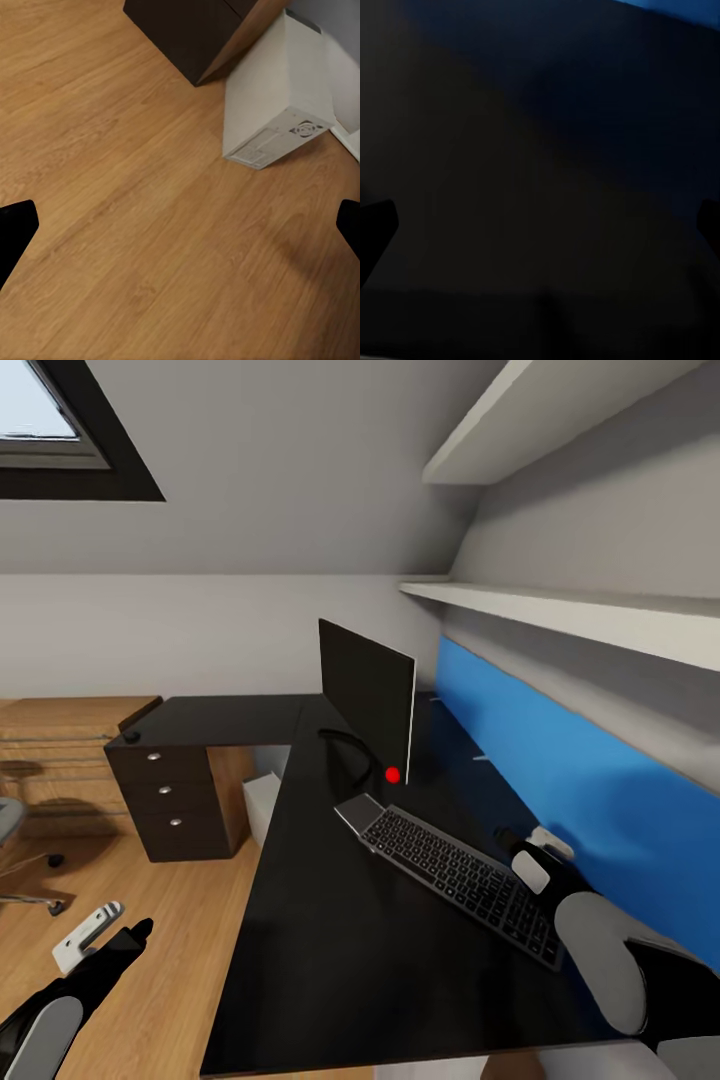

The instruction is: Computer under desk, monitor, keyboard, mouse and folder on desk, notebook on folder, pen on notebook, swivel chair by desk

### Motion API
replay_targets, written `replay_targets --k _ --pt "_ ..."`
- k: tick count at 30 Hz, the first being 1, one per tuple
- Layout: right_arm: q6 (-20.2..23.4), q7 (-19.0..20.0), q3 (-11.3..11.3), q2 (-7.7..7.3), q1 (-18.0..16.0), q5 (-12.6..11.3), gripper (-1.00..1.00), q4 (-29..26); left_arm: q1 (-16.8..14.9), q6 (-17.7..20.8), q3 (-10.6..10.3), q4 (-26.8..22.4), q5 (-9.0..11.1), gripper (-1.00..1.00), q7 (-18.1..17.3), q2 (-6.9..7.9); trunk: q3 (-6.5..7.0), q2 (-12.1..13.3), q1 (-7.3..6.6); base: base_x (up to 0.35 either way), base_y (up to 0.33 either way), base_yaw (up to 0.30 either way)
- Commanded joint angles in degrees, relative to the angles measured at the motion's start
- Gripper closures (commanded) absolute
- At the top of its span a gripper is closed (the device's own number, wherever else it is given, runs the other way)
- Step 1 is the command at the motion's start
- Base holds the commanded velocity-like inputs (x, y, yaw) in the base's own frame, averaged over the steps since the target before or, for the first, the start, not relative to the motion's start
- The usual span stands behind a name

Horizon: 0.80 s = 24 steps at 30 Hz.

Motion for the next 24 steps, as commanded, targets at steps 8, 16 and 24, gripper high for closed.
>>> replay_targets --k 8,16,24 --pt "0.3 -0.3 0.1 0.03 0.0 -0.5 -1.00 0.1 0.0 0.2 0.0 -0.1 0.4 -1.00 0.4 -0.10 -1.32 -2.9 1.54 0.000 0.000 0.000" --pt "4.2 -0.4 0.1 0.06 -0.1 -0.6 -1.00 0.0 0.0 0.1 -0.1 -0.1 0.4 -1.00 0.4 -0.13 -1.32 -2.9 1.54 0.000 0.000 0.000" --pt "7.0 -0.3 -0.1 0.11 -0.1 -0.7 -1.00 0.0 0.0 0.1 -0.1 -0.1 0.4 -1.00 0.4 -0.12 -1.32 -2.9 1.54 0.000 0.000 0.000"
